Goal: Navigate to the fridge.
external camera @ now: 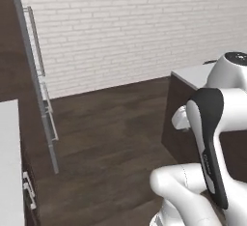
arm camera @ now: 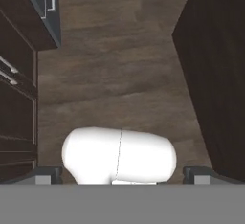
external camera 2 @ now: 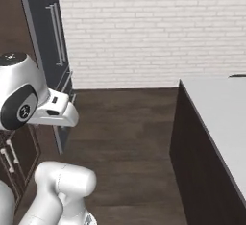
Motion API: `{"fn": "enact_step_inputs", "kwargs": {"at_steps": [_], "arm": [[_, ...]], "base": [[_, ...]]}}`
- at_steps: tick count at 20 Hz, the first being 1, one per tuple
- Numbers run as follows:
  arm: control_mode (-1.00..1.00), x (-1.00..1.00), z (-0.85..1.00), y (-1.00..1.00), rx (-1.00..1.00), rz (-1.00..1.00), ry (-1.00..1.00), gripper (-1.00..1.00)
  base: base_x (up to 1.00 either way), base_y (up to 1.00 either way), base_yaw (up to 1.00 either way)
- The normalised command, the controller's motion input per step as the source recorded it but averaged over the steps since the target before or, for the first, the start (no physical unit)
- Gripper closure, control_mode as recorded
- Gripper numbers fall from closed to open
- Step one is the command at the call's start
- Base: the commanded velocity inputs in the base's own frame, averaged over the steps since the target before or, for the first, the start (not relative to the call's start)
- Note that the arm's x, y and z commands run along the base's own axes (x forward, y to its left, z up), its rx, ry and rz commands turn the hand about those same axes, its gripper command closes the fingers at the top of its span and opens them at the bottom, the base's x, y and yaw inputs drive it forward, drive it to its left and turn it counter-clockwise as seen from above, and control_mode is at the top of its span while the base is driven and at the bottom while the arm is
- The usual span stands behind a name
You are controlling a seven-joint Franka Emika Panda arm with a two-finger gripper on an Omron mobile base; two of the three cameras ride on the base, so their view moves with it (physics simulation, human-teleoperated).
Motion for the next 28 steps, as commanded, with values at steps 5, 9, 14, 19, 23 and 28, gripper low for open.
{"fn": "enact_step_inputs", "kwargs": {"at_steps": [5,9,14,19,23,28], "arm": [[1.00,0.00,0.00,0.00,0.00,0.00,0.00,-1.00],[1.00,0.00,0.00,0.00,0.00,0.00,0.00,-1.00],[1.00,0.00,0.00,0.00,0.00,0.00,0.00,-1.00],[1.00,0.00,0.00,0.00,0.00,0.00,0.00,-1.00],[1.00,0.00,0.00,0.00,0.00,0.00,0.00,-1.00],[1.00,0.00,0.00,0.00,0.00,0.00,0.00,-1.00]], "base": [[1.00,-0.52,0.35],[1.00,-0.56,0.40],[1.00,-0.57,0.42],[1.00,-0.42,0.44],[1.00,-0.46,0.46],[1.00,-0.44,0.47]]}}
